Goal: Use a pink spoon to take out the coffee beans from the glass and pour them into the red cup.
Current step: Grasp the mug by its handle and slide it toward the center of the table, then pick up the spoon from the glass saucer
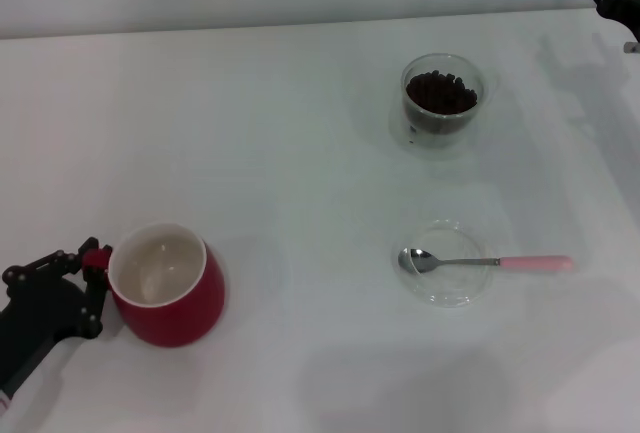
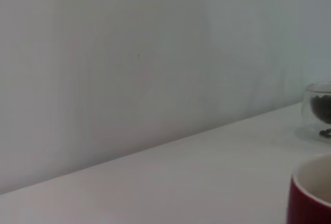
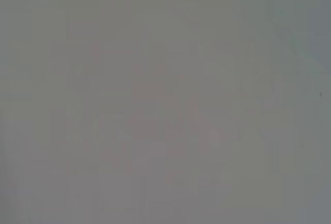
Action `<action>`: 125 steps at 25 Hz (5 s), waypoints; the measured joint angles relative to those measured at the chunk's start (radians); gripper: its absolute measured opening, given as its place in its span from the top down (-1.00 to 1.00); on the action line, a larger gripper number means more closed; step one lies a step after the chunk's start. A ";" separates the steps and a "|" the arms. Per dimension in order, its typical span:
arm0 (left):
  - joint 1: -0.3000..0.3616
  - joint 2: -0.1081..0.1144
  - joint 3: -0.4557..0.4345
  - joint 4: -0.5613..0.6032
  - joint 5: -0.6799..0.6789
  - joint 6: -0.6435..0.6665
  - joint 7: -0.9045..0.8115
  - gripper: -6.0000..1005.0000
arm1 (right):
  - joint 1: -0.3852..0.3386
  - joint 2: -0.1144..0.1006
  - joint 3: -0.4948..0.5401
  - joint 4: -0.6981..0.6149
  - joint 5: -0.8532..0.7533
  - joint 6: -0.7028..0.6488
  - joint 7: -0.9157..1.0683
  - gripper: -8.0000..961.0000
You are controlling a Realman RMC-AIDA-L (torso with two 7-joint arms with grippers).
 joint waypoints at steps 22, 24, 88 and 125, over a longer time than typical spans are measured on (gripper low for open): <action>-0.069 -0.004 0.005 0.153 0.007 -0.152 0.108 0.79 | 0.025 0.001 -0.002 0.000 -0.001 0.009 -0.002 -0.75; -0.111 -0.006 0.005 0.164 0.007 -0.180 0.109 0.79 | 0.028 0.001 -0.002 0.000 -0.002 0.009 -0.001 -0.75; 0.079 -0.003 0.015 0.245 -0.099 -0.086 0.098 -0.48 | 0.016 0.001 -0.006 -0.002 -0.003 -0.015 0.006 -0.75; 0.197 0.001 -0.008 0.189 -0.264 0.121 0.096 -0.48 | 0.010 -0.001 -0.009 -0.012 0.004 -0.005 0.151 -0.75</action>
